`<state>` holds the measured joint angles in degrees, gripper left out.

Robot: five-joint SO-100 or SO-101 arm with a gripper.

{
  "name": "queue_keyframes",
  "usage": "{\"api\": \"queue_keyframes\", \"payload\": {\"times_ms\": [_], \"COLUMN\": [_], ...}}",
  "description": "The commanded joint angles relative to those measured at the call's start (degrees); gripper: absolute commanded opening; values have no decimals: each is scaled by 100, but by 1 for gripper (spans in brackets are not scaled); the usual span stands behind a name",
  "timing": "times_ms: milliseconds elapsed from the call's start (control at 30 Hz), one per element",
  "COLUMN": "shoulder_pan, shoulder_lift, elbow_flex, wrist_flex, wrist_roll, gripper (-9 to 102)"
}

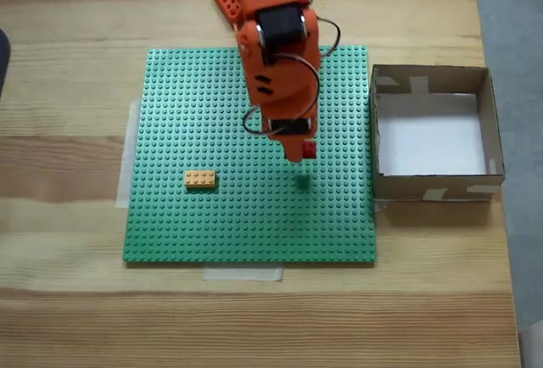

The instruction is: Pick the red lego block and put it in the box.

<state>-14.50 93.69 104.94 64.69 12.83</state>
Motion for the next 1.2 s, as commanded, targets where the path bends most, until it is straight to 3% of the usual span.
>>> {"api": "queue_keyframes", "payload": {"times_ms": [0, 367, 667, 1167], "shoulder_pan": [-9, -422, -1670, -3076], "shoulder_lift": [501, 1424, 1793, 1714], "elbow_flex": [-264, -712, -1274, -1301], "wrist_flex": [167, 835, 1187, 844], "wrist_roll": [-62, -387, -624, -738], "gripper": [3, 2, 2, 3]}}
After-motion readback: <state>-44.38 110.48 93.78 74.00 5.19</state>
